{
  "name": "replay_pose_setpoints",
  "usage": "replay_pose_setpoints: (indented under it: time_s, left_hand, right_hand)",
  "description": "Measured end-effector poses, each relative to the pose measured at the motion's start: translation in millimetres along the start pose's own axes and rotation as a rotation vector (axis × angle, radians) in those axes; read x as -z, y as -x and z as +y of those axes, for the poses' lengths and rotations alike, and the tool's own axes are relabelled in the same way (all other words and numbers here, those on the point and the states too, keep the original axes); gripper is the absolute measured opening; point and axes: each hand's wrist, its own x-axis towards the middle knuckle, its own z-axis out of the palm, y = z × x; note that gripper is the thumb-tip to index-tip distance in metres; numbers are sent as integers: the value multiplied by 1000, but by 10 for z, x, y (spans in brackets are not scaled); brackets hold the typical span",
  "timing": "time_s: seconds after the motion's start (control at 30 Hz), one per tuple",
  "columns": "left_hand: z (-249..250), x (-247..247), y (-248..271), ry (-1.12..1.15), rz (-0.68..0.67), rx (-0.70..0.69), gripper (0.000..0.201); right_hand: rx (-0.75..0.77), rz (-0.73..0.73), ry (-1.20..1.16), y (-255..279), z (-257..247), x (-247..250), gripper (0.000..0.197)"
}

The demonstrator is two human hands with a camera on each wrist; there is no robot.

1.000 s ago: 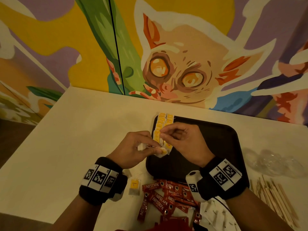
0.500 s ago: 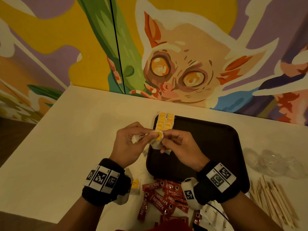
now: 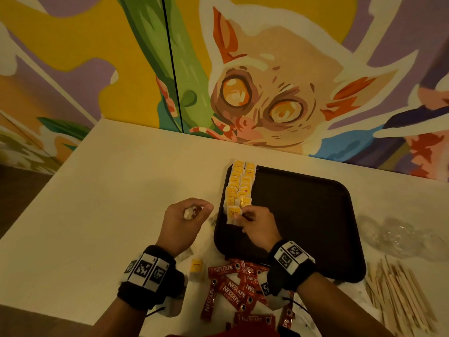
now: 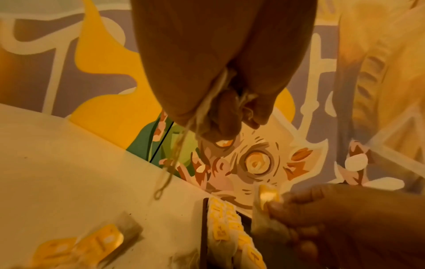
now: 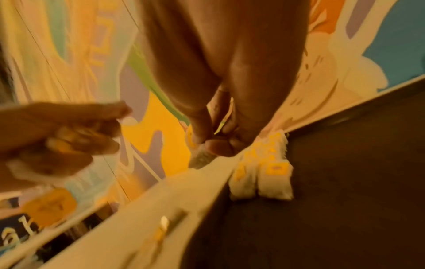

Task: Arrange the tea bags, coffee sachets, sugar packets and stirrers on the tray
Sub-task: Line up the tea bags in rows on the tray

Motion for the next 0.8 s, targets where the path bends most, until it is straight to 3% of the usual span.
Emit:
replay_pose_setpoints:
  time_s: [0.27,0.43,0.57,0.8]
  left_hand:
    - [-133,50,18,-16,-19,25,4]
    - [-173,70,1,-13,-19,41,4]
    - [-176,58,-4,-13,-24,37,4]
    - [-161,-1,-12,-12,-62,32,5]
  right_hand:
    - [-155,8,202,-325,181,-335,21]
    - [-138,19,285,-393,138,-359,22]
    - [-120,70,268,-418,153,-379,11]
    - [-104,231,190,-362,168,-273,14]
